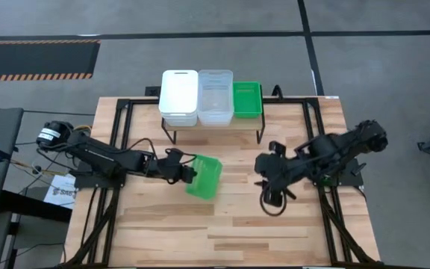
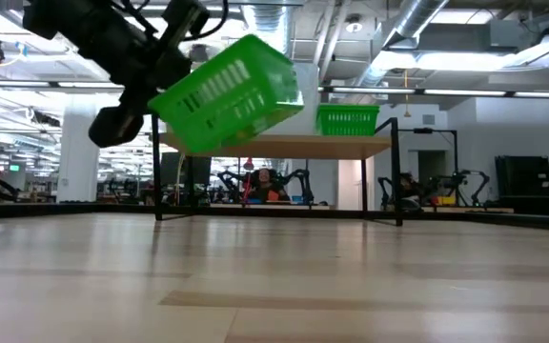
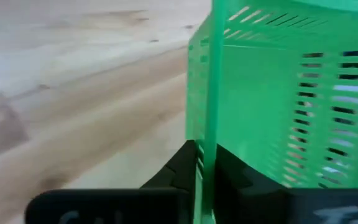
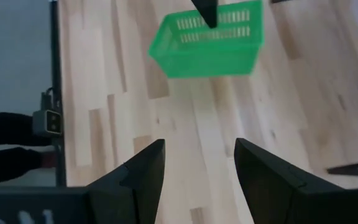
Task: Stack baskets on shelf by color
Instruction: Stack the green bin on the green bin
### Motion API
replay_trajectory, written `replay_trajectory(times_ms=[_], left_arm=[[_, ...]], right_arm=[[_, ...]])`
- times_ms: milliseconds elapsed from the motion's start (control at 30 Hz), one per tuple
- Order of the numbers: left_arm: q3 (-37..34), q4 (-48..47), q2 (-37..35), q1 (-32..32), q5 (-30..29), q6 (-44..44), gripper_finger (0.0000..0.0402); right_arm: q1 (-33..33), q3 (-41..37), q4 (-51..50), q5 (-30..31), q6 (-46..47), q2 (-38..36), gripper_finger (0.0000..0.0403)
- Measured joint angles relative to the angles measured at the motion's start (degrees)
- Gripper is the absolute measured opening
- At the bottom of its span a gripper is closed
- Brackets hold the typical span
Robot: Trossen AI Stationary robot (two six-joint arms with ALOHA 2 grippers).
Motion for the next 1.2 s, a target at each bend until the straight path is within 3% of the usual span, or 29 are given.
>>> replay_trajectory(times_ms=[600,733,900,1033,1200], left_arm=[[0.04,2.48,0.02,-0.83,-3.03,-1.27,0.0231],[0.07,0.67,-1.15,-0.57,2.81,-0.38,0.0246],[0.17,-7.89,-6.72,-1.27,7.07,-0.47,0.0247],[0.25,-15.80,-14.29,-2.27,5.62,-2.05,0.0247],[0.19,-23.75,-23.41,-4.36,-0.83,-4.67,0.0247]], right_arm=[[-0.69,-12.23,21.62,2.74,-2.01,0.96,0.0214],[-3.42,-17.76,30.06,2.68,-1.36,2.88,0.0214],[-4.74,-18.90,44.10,-1.01,-8.82,10.54,0.0214],[-4.66,-16.58,50.65,-3.92,-12.38,18.11,0.0214],[-4.99,-13.13,52.98,-4.28,-13.41,28.14,0.0214]])
